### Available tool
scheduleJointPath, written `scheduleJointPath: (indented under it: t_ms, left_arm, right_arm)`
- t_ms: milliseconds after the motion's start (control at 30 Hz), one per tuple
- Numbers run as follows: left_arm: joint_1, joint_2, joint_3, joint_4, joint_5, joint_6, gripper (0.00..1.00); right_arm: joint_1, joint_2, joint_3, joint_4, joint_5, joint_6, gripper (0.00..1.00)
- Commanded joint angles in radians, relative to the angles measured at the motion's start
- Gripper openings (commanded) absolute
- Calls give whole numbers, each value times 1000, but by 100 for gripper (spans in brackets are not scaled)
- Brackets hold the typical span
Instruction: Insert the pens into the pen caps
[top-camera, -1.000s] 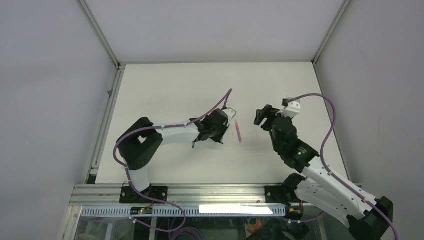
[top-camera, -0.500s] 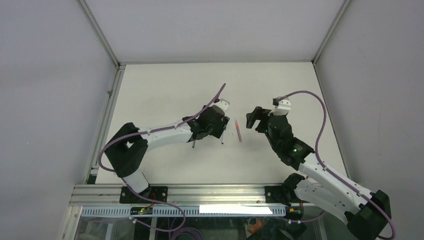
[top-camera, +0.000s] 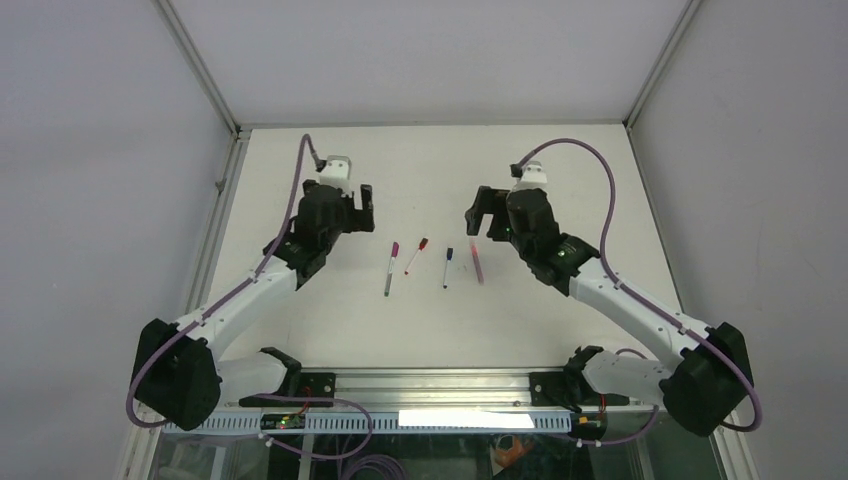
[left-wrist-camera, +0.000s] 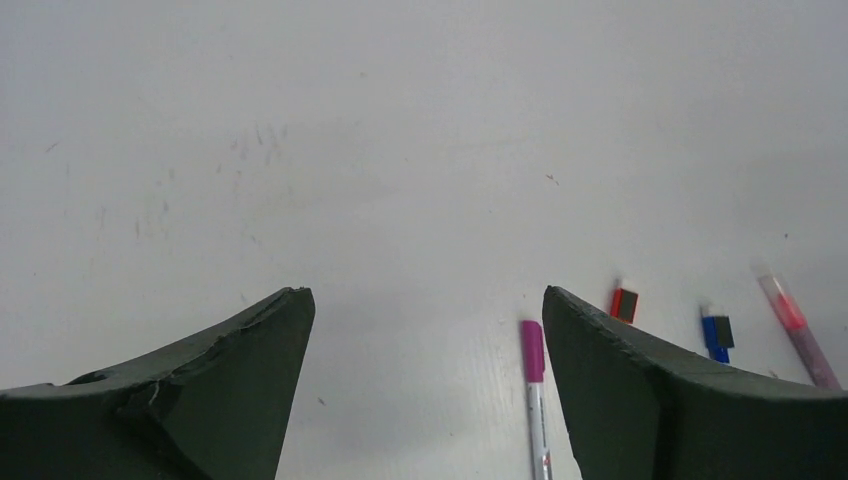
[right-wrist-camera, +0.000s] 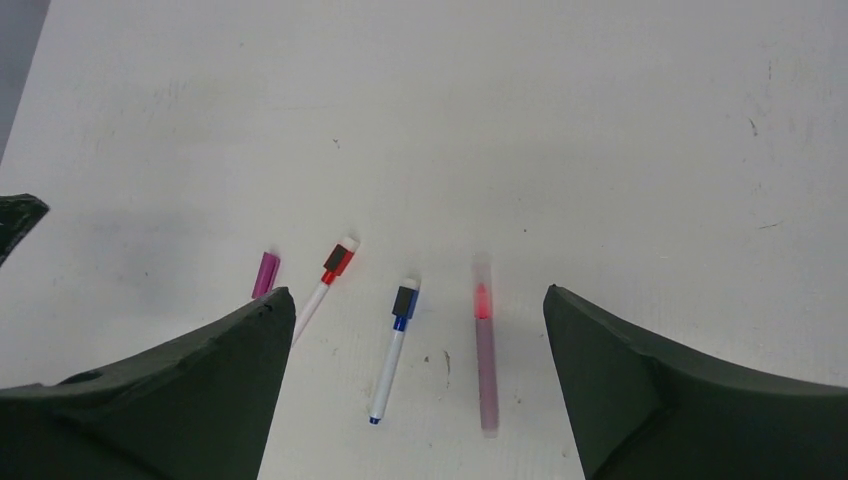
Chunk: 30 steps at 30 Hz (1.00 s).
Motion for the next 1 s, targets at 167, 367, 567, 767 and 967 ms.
scheduleJointPath:
  t_ms: [167, 367, 567, 767, 967]
  left_arm:
    - [279, -122, -130, 161, 307, -22, 87]
    - [294, -150, -153, 154, 312, -16, 87]
    - [296, -144, -162, 169, 311, -19, 87]
    - [296, -149, -164, 178, 318, -20, 87]
    - [296, -162, -169, 174, 319, -11, 87]
  right_arm:
    - [-203, 193, 129, -75, -181, 44, 96]
    - [-224, 186, 115, -58, -124, 24, 95]
    - [-233, 159, 120, -61, -122, 6, 95]
    - [-233, 162, 126, -67, -137, 3, 93]
    - [-233, 166, 138, -86, -46, 17, 93]
